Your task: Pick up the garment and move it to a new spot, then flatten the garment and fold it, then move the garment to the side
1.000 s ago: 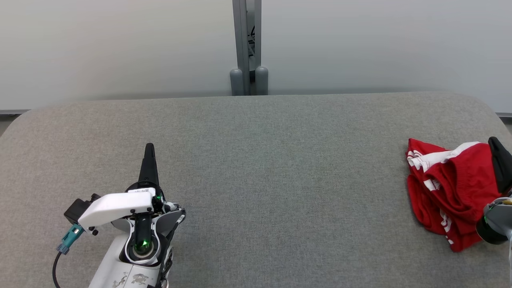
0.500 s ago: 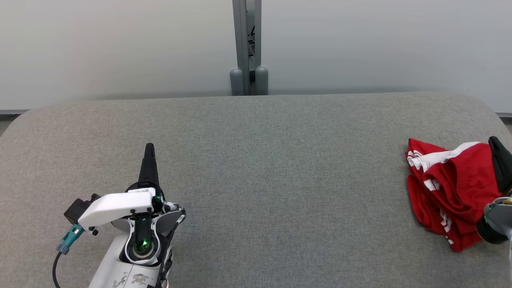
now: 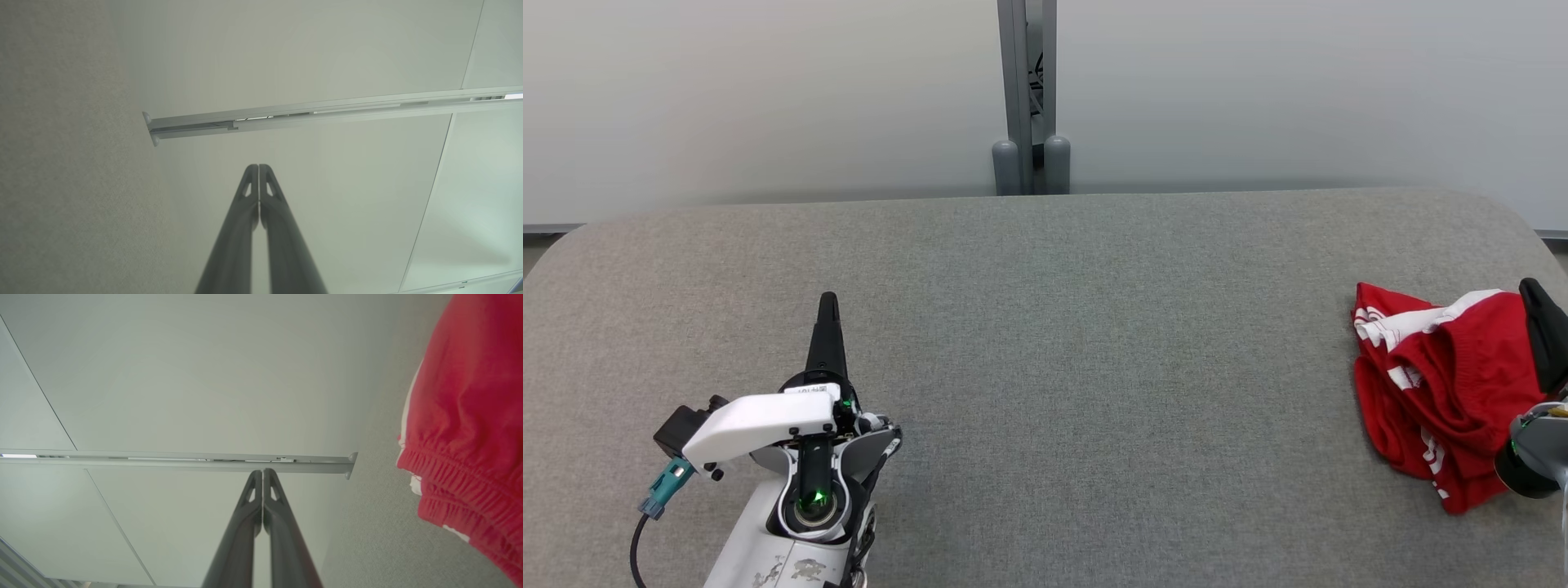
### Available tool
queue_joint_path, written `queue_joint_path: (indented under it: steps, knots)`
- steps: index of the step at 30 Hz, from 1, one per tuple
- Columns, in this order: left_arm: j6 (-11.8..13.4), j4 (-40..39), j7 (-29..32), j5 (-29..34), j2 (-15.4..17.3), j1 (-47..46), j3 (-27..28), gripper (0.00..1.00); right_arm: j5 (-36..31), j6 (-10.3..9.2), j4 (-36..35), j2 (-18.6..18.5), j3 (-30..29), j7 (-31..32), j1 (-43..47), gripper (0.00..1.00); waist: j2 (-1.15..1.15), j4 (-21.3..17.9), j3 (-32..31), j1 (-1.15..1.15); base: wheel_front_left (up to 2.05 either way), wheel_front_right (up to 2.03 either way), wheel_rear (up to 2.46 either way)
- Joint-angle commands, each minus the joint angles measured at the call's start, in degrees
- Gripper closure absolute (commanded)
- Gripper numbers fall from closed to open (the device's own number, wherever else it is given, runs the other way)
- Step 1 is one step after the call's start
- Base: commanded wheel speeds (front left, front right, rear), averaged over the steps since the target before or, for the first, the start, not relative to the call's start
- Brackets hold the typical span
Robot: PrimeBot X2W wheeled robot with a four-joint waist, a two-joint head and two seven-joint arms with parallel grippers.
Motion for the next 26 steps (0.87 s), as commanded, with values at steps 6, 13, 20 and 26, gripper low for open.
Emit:
queue_joint_path:
  steps: [6,13,20,26]
  knots:
    - [-0.25,0.03,-0.16,-0.01,0.15,-0.48,0.03,1.0,0.37,0.02,0.19,-0.46,0.13,-0.12,-0.25,1.0,0.0,0.0,0.0,0.0,0.0,0.0,0.0]
    - [-0.25,0.03,-0.16,-0.01,0.15,-0.48,0.03,1.0,0.37,0.02,0.19,-0.47,0.16,-0.19,-0.23,1.0,0.0,0.0,0.0,0.0,0.0,0.0,0.0]
    - [-0.25,0.03,-0.16,-0.01,0.15,-0.48,0.02,1.0,0.4,0.02,0.19,-0.48,0.21,-0.24,-0.21,1.0,0.0,0.0,0.0,0.0,0.0,0.0,0.0]
    - [-0.25,0.02,-0.16,-0.01,0.15,-0.48,0.04,1.0,0.44,0.02,0.19,-0.49,0.26,-0.27,-0.19,1.0,0.0,0.0,0.0,0.0,0.0,0.0,0.0]
